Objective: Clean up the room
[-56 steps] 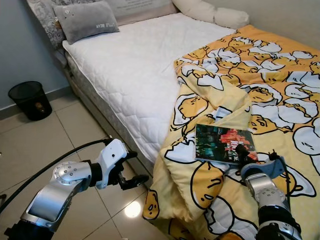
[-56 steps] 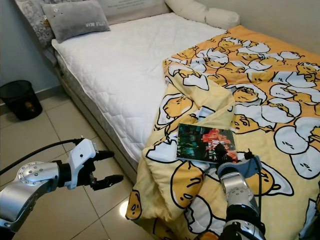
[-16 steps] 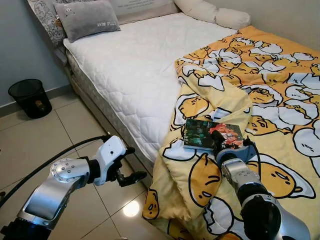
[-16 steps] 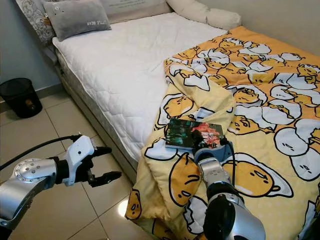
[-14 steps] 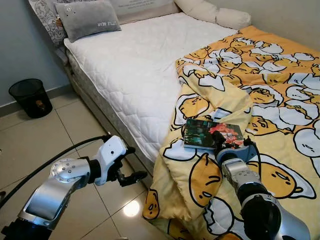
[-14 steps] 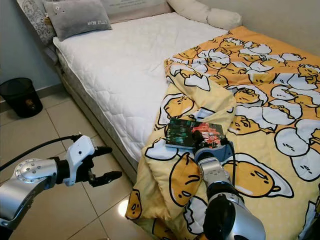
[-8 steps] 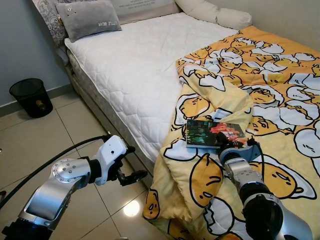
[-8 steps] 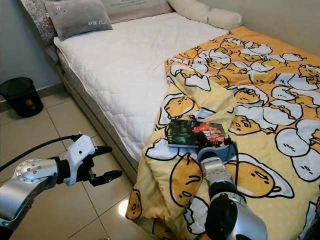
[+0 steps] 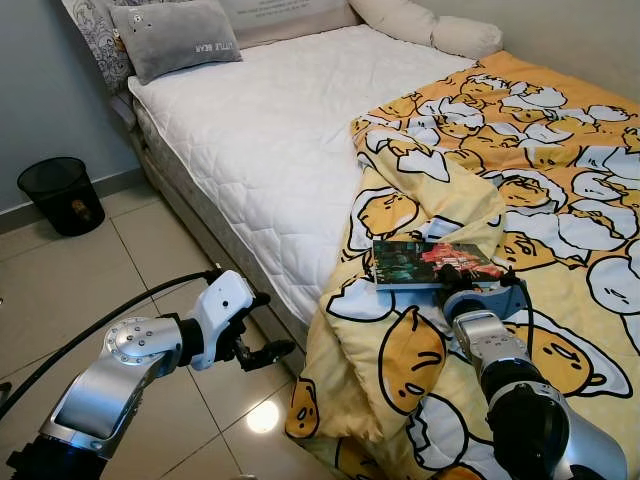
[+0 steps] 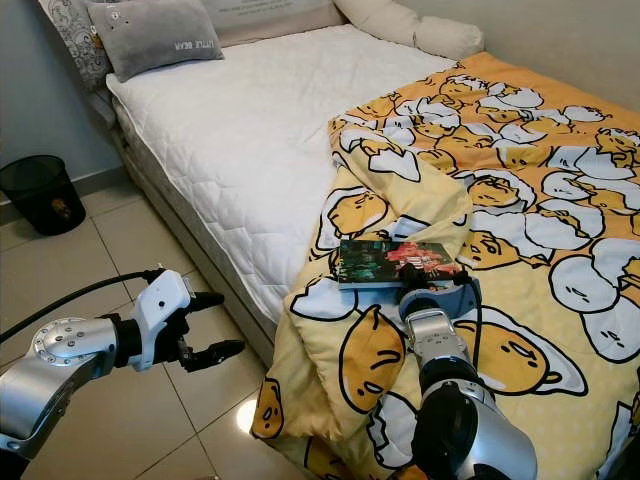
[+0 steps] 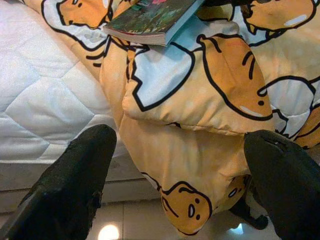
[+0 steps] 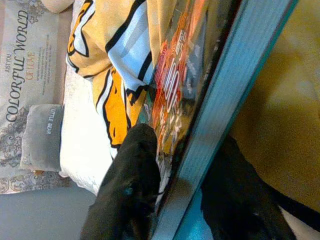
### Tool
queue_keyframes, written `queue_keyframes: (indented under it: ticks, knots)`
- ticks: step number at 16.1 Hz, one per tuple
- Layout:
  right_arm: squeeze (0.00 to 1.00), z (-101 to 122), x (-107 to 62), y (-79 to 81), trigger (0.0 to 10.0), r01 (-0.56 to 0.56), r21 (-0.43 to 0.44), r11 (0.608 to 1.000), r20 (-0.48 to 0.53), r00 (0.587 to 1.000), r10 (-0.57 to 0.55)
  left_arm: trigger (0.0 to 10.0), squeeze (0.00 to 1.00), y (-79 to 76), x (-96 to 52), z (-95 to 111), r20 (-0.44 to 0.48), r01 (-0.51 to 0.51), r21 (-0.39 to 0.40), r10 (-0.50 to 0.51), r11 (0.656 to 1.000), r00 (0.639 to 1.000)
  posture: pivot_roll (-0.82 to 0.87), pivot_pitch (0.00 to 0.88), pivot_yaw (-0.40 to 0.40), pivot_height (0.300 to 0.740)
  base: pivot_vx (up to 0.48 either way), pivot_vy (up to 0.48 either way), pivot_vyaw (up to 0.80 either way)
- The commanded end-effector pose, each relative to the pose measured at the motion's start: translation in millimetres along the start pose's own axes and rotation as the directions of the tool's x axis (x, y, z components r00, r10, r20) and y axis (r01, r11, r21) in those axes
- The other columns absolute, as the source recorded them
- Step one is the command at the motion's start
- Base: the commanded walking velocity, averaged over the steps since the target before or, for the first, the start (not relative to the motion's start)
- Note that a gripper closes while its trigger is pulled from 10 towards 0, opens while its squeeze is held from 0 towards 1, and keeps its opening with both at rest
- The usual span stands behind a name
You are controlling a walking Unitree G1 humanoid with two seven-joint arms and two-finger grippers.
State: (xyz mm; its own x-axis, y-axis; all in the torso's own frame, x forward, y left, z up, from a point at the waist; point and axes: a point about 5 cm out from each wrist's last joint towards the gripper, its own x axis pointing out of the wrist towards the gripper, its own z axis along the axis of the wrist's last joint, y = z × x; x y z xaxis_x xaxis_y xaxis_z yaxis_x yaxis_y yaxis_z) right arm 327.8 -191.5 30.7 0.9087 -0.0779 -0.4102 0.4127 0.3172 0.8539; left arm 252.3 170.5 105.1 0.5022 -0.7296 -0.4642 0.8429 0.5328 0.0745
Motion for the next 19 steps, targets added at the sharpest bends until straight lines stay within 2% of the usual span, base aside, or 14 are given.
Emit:
queue_keyframes:
  ticks: [1,5,9,11,12,14,15,16,17,18,19]
  knots:
    - [0.00,3.4,1.9,6.2,0.0,-0.014,0.019,1.000,0.017,1.000,0.014,10.0,0.08,2.8,0.8,5.2,0.016,-0.003,0.013,0.003,1.000,1.000,0.07,0.000,-0.005,0.740,0.000,0.000,0.00]
    - [0.00,5.8,1.7,6.5,0.0,-0.024,-0.008,1.000,0.027,0.999,0.024,10.0,0.08,2.6,5.1,19.8,0.134,0.003,-0.060,0.005,0.998,0.991,0.05,0.000,-0.003,0.740,0.000,0.000,0.00]
    - [0.00,12.8,-0.2,8.5,0.0,-0.105,-0.056,0.993,0.025,0.994,0.106,10.0,0.08,-2.8,6.8,17.4,0.145,0.011,-0.078,0.000,0.997,0.989,0.05,0.000,-0.007,0.740,0.000,0.000,0.00]
    - [0.00,20.0,-5.9,13.4,0.0,-0.204,-0.128,0.971,0.015,0.978,0.207,10.0,0.08,-4.2,6.1,18.3,0.177,-0.022,-0.121,0.044,0.992,0.983,0.04,0.000,-0.003,0.740,0.000,0.000,0.00]
    - [0.00,26.3,-11.2,16.4,0.0,-0.250,-0.150,0.956,0.023,0.966,0.256,10.0,0.09,-3.8,5.4,18.8,0.192,-0.053,-0.140,0.080,0.989,0.978,0.03,0.000,0.003,0.740,0.000,0.000,0.00]
    - [0.00,51.5,-36.3,26.5,0.0,-0.357,-0.195,0.914,0.087,0.922,0.378,10.0,0.08,-3.4,2.2,20.8,0.217,-0.154,-0.175,0.191,0.972,0.957,0.01,0.000,0.023,0.740,0.000,0.000,0.00]
    - [0.00,63.6,-52.2,33.2,0.0,-0.388,-0.240,0.890,0.126,0.897,0.424,10.0,0.08,-2.1,0.3,21.5,0.215,-0.215,-0.184,0.252,0.959,0.943,-0.01,0.000,0.033,0.740,0.000,0.000,0.00]
    - [0.00,66.8,-58.7,35.9,0.0,-0.390,-0.281,0.877,0.136,0.889,0.438,10.0,0.08,-1.0,-0.1,22.3,0.217,-0.244,-0.192,0.284,0.951,0.934,-0.02,0.000,0.037,0.740,0.000,0.000,0.00]
    - [0.00,65.1,-70.9,41.6,0.0,-0.363,-0.409,0.837,0.138,0.882,0.450,10.0,0.09,4.6,-0.5,25.6,0.230,-0.330,-0.204,0.373,0.922,0.899,-0.04,0.000,0.030,0.740,0.000,0.000,0.00]
    - [0.00,60.8,-71.4,46.7,2.7,-0.287,-0.545,0.788,0.140,0.896,0.422,10.0,0.08,7.8,1.7,29.6,0.247,-0.385,-0.214,0.431,0.898,0.868,-0.02,0.000,0.012,0.740,0.000,0.000,0.00]
    - [0.00,54.4,-70.2,51.1,10.0,-0.235,-0.607,0.759,0.136,0.910,0.391,10.0,0.07,8.9,3.0,32.3,0.258,-0.429,-0.220,0.476,0.876,0.841,0.00,0.000,-0.005,0.740,0.000,0.000,0.00]
